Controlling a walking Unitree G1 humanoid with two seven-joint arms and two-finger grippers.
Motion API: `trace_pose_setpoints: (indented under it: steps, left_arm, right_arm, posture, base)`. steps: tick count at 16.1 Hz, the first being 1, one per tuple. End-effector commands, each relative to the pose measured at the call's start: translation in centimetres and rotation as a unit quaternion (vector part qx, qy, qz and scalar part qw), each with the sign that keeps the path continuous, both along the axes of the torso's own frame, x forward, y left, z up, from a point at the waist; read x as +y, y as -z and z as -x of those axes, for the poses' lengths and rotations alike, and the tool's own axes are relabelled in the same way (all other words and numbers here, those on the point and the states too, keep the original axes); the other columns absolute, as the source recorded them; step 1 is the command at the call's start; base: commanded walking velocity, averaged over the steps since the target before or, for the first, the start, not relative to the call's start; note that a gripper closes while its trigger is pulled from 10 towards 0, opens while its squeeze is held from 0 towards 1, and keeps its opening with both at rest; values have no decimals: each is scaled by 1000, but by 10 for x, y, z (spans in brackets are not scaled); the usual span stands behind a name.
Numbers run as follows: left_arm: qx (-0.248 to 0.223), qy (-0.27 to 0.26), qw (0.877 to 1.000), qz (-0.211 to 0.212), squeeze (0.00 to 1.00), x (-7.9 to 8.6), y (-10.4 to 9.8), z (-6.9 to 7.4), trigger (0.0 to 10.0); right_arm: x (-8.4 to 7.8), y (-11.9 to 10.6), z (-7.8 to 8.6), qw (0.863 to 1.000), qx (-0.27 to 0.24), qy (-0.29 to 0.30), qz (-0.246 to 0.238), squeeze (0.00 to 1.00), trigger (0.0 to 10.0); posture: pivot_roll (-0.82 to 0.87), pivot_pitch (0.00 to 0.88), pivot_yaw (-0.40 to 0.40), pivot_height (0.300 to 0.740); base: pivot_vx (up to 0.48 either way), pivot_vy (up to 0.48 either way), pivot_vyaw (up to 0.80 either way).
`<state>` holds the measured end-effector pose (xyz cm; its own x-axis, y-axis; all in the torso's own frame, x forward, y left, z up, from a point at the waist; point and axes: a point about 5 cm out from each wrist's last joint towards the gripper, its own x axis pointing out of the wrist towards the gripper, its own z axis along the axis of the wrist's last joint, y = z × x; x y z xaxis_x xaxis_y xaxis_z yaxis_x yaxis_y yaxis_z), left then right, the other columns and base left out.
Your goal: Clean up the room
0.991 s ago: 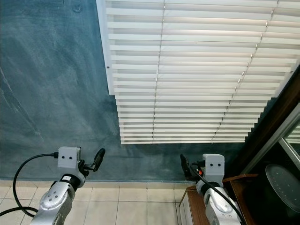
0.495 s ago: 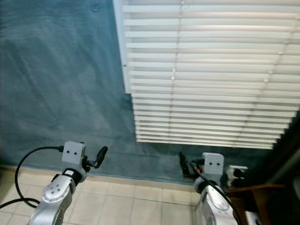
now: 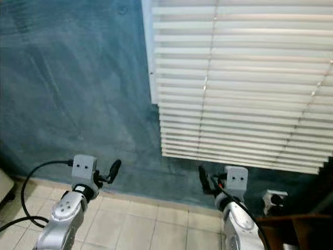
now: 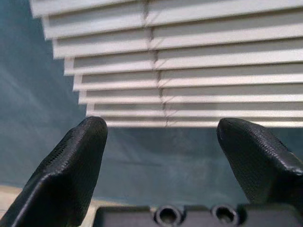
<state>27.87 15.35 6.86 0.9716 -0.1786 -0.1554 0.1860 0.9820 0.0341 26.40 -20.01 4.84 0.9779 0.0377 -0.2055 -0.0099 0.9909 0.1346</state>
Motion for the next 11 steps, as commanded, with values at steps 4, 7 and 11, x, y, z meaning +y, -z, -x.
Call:
trace_pose_setpoints:
  steps: [4, 7, 11]
  left_arm:
    - [1, -10, 1000, -25, 0, 9, 2, -3, 10000]
    - [2, -12, 1000, -21, 0, 10, 2, -4, 10000]
    - [6, -28, 999, -29, 0, 17, 4, -7, 10000]
  right_arm:
    - [9, -1, -8, 1000, -8, -22, -7, 0, 10000]
    - [10, 0, -9, 1000, -8, -23, -8, 0, 10000]
    - [12, 3, -10, 1000, -7, -26, -12, 0, 10000]
  posture:
    - [-26, 0, 57, 740]
    - [-23, 0, 56, 740]
    - [-26, 0, 54, 740]
  base:
    - [0, 0, 672]
    - [0, 0, 646]
    - [0, 0, 638]
